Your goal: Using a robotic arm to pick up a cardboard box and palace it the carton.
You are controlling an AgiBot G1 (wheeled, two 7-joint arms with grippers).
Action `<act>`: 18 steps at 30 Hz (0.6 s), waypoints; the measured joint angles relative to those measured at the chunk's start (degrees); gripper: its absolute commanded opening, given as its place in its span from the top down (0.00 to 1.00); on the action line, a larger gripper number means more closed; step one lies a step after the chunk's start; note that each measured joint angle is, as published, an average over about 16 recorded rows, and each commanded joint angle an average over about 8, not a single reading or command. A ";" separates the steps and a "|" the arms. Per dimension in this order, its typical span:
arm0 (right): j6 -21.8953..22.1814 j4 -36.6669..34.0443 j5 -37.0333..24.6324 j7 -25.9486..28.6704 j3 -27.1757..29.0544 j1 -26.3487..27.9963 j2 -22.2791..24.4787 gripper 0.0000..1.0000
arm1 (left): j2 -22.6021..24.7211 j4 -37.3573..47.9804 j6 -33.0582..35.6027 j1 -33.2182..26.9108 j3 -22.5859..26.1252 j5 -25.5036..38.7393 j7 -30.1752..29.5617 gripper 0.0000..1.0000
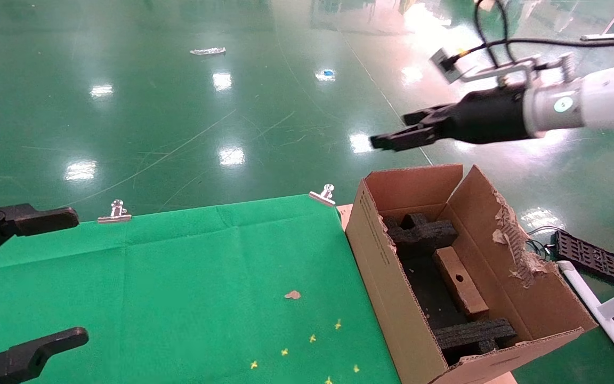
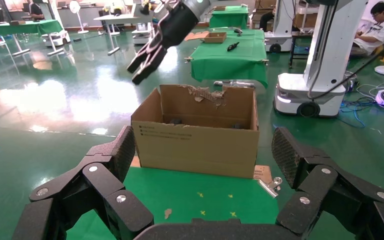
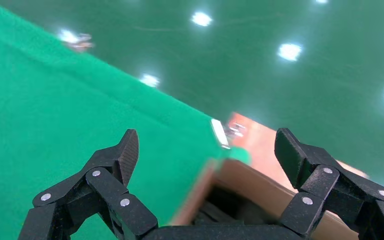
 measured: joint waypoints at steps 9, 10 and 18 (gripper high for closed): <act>-2.86 9.66 4.01 -3.03 10.57 -10.02 1.13 0.00 | -0.01 0.00 -0.01 -0.01 0.03 -0.02 0.01 0.00; -3.18 10.72 4.45 -3.36 11.74 -11.13 1.26 0.00 | -0.01 0.00 -0.01 -0.01 0.03 -0.02 0.02 0.00; -5.70 19.23 7.99 -6.04 21.06 -19.97 2.26 0.00 | -0.02 0.00 -0.02 -0.01 0.05 -0.04 0.03 0.00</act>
